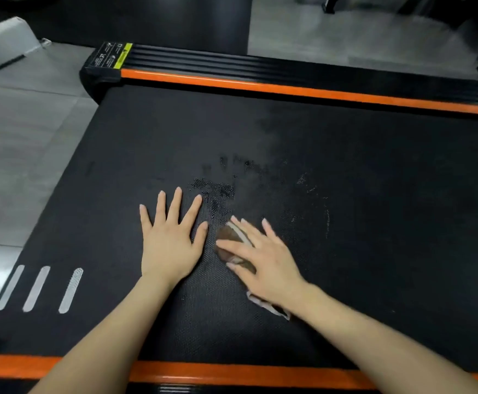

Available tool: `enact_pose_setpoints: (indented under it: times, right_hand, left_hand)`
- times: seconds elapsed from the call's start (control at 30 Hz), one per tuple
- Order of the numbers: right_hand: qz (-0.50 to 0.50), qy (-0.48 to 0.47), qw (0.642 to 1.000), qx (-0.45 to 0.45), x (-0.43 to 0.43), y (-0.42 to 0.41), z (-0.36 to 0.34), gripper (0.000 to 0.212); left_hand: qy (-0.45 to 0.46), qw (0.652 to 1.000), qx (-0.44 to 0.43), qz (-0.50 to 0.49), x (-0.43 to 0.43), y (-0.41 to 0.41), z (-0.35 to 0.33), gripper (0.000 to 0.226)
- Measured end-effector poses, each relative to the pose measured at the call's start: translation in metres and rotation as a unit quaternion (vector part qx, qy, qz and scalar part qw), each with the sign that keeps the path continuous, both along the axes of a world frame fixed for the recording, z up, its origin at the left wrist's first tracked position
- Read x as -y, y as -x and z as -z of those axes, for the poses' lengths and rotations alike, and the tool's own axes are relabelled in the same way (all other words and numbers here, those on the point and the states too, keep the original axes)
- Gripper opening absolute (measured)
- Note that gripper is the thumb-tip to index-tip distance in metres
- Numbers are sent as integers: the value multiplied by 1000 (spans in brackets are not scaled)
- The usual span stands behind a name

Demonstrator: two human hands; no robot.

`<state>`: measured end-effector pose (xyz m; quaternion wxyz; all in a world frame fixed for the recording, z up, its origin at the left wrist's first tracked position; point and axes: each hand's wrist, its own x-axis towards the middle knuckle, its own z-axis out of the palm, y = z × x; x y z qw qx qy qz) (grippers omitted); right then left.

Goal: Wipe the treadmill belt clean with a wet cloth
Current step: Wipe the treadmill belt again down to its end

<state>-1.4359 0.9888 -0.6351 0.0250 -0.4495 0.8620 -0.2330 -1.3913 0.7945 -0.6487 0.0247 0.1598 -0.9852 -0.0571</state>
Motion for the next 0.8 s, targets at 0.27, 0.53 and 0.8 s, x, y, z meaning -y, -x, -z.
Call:
enact_pose_setpoints:
  times: [0.27,0.53,0.8]
  right_hand:
    - [324,16,946,15,-11,125,5,41]
    - [304,12,953,5,-12,125,4,41]
    - [382,47,922,40,43,191,-2,37]
  left_hand:
    - [-26,1000,5,-3,3,0,-5,64]
    - [25,999,38,5,41,72,-11,72]
    - [9,1000,13,-2,44,77,-2,70]
